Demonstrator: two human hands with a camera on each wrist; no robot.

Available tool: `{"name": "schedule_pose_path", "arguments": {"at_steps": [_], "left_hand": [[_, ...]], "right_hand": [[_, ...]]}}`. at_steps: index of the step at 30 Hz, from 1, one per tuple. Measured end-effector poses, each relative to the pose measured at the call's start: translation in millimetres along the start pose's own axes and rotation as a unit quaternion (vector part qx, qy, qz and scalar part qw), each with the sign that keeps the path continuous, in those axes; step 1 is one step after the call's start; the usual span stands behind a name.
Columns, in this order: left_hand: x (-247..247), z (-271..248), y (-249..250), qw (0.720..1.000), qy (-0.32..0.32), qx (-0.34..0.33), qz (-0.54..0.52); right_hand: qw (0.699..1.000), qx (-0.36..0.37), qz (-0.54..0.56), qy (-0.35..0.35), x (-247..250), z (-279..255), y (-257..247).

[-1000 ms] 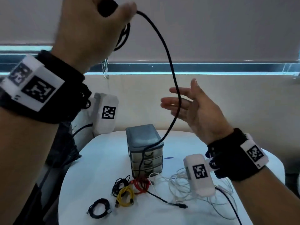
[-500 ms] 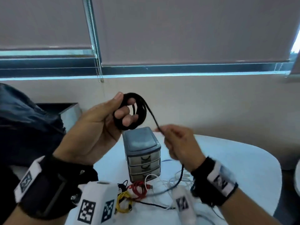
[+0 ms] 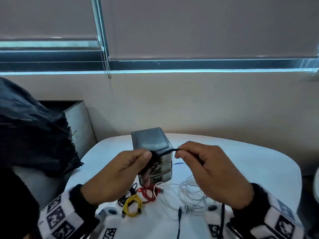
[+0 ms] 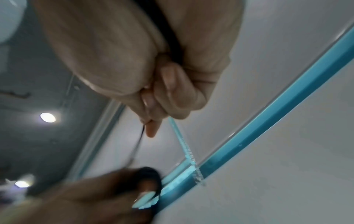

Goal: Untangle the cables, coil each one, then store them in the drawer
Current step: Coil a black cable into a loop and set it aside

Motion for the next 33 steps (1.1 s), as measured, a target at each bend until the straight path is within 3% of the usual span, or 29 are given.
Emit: {"name": "schedule_pose_path", "arguments": {"at_steps": [2, 4, 5, 8, 9, 10, 11, 13, 14, 16, 17, 19, 21, 22, 23, 25, 27, 28, 30, 31, 33], "left_hand": [[-7.9, -9.9, 13.7, 0.989, -0.031, -0.002, -0.146], [-7.3, -12.3, 19.9, 0.956, 0.016, 0.001, -0.292], [-6.5, -11.1, 19.5, 0.924, 0.049, 0.0, -0.38], [4.9, -3.6, 14.2, 0.791, 0.169, -0.031, -0.587], [11.5, -1.9, 11.2, 0.773, 0.209, -0.043, -0.597], [20.2, -1.3, 5.4, 0.783, 0.252, -0.058, -0.566], [29.1, -1.3, 0.5, 0.813, 0.291, -0.072, -0.499], [37.2, -2.0, -7.3, 0.907, 0.339, -0.066, -0.239], [34.2, -2.3, -9.2, 0.939, 0.33, -0.048, -0.087], [19.3, -3.7, -18.3, 0.957, 0.261, -0.018, 0.127], [10.3, -6.0, -23.1, 0.968, 0.201, -0.007, 0.149], [-10.7, -14.5, -27.7, 0.997, 0.043, 0.027, 0.054], [-28.0, -27.5, -14.9, 0.984, -0.071, 0.043, -0.157], [-29.3, -31.1, -5.6, 0.96, -0.065, 0.048, -0.267], [-26.4, -32.0, 1.6, 0.925, -0.025, 0.054, -0.374], [-5.8, -30.1, 1.1, 0.846, 0.13, 0.027, -0.517], [25.0, -29.0, -5.5, 0.814, 0.272, -0.044, -0.512], [38.0, -27.7, -9.9, 0.826, 0.312, -0.067, -0.464], [49.3, -27.5, -20.8, 0.905, 0.348, -0.053, -0.24], [46.7, -28.6, -26.1, 0.941, 0.33, -0.016, -0.077], [26.3, -31.6, -42.3, 0.968, 0.204, 0.061, 0.132]], "right_hand": [[1.0, 0.007, -0.006, 0.018, -7.5, 3.7, 21.4], [1.0, 0.001, -0.003, 0.008, -32.3, -0.6, 38.5], [1.0, -0.013, -0.004, -0.01, -47.6, -5.1, 42.3], [0.994, -0.057, -0.011, -0.093, -89.6, -22.4, 41.2], [0.99, -0.061, -0.022, -0.124, -98.8, -27.6, 32.9], [0.984, -0.068, -0.031, -0.16, -106.5, -32.0, 25.1], [0.977, -0.075, -0.033, -0.195, -111.1, -35.8, 14.8], [0.968, -0.066, -0.017, -0.241, -110.6, -39.9, -8.1], [0.968, -0.062, 0.008, -0.242, -101.7, -38.7, -19.2], [0.974, -0.065, 0.065, -0.209, -76.6, -29.9, -27.6], [0.982, -0.059, 0.077, -0.165, -60.2, -22.3, -23.1], [0.992, -0.064, 0.102, -0.041, -24.4, -5.9, -3.1], [0.985, -0.086, 0.149, 0.017, -13.3, 4.1, 25.8], [0.982, -0.095, 0.163, 0.017, -19.7, 6.1, 38.8], [0.979, -0.113, 0.167, 0.001, -30.0, 3.4, 48.8], [0.97, -0.124, 0.204, -0.05, -57.7, -9.1, 51.3], [0.967, -0.126, 0.169, -0.145, -94.8, -32.4, 52.5], [0.965, -0.118, 0.134, -0.191, -122.1, -45.3, 57.4], [0.944, -0.085, 0.087, -0.307, -164.4, -69.0, 44.7], [0.936, -0.041, 0.084, -0.34, -168.2, -77.7, 34.7], [0.941, -0.039, 0.101, -0.321, -133.0, -61.0, 8.4]]}}
Point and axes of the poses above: each hand's wrist, its own z-axis towards the middle knuckle, its own x-axis out of the back of the hand, y = z × x, the point moved 6 cm from there along z, towards the middle knuckle, and after that the axes turned 5 degrees about -y, right-handed, at the moved point
